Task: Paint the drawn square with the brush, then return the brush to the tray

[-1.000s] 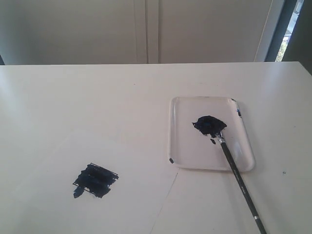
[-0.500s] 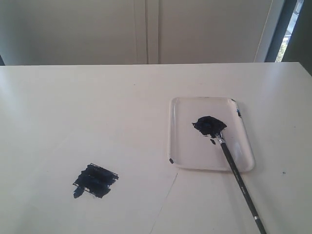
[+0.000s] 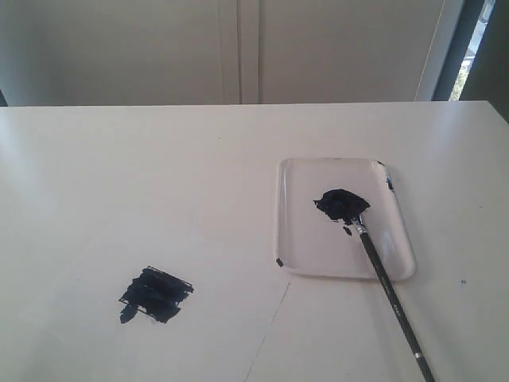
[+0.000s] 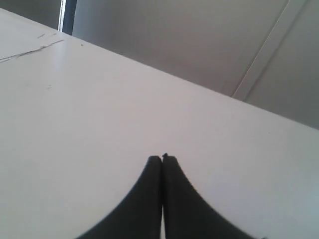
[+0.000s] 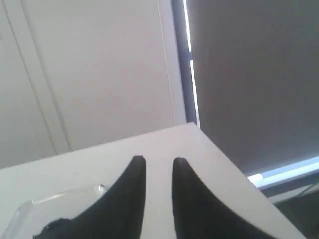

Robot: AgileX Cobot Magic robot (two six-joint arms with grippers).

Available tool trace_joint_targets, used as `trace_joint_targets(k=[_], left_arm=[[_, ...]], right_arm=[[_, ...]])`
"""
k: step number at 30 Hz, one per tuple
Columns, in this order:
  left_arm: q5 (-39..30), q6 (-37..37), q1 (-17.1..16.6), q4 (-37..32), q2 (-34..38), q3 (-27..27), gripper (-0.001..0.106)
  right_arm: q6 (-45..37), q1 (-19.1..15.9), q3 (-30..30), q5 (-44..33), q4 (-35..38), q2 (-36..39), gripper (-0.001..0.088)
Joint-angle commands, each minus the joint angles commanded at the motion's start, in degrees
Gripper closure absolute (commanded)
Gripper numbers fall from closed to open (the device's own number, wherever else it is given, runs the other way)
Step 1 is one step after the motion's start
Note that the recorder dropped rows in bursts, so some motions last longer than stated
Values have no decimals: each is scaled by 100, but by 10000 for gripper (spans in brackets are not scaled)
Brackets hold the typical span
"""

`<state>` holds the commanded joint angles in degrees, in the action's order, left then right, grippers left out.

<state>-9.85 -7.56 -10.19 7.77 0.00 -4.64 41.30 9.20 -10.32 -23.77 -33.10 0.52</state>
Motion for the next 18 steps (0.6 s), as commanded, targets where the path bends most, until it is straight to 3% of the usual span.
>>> trace_joint_targets(k=[3,8,13,15,16,17,18], left_arm=[[57,0,0,-839,0,2,1053],[84,0,0,-841,0,2,1053],[233,0,0,-841,0,146,1053],[367,0,0,-841,0,328,1053],[416,0,0,-841,0,445,1053],[417,0,0,-841,0,464,1053],[90,0,0,-841,0,464,1053]], right_arm=[[0,0,462,-22,0,0,679],[0,0,1018,-86,0,0,679],[38,0,1032,135,57,0,679],[38,0,1032,190,656,0,679],[38,0,1032,246,1285,0,679],[38,0,1032,345,2995,0,679],[51,0,1032,345,3683,0,679]])
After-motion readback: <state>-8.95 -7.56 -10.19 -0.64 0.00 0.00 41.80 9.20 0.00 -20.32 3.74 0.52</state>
